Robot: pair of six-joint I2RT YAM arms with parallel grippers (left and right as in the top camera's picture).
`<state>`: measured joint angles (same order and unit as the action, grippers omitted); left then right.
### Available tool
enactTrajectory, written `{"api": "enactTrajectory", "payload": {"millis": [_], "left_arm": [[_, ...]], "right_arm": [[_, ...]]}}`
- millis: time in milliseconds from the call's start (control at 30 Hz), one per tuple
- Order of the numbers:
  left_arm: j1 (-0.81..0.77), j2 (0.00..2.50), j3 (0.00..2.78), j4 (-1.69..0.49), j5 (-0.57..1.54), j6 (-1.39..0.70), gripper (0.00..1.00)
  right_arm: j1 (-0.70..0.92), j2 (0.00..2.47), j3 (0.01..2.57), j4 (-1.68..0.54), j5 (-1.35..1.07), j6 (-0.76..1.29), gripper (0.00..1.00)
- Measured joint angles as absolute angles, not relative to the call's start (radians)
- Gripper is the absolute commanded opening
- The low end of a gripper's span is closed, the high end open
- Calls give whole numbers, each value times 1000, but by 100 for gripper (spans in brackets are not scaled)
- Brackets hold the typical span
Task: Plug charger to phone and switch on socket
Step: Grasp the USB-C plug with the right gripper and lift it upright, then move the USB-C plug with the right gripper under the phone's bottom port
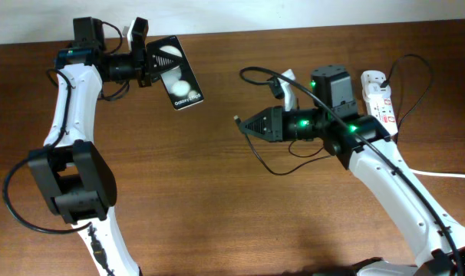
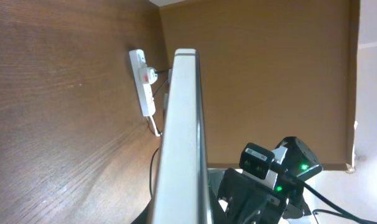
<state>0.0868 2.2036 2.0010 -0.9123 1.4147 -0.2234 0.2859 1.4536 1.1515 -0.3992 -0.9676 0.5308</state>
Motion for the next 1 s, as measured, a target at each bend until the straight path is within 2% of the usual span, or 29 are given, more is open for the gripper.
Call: {"api": "enactTrajectory", "payload": {"millis": [600,1000], "left_arm": [[87,2204,2001,-893,1430,-223,0],[87,2204,2001,-802,1504,-281,0]], "right_arm": [[371,1454,1151,-321,-893,654,4],[485,1487,1151,-93,-759,786,4]]}}
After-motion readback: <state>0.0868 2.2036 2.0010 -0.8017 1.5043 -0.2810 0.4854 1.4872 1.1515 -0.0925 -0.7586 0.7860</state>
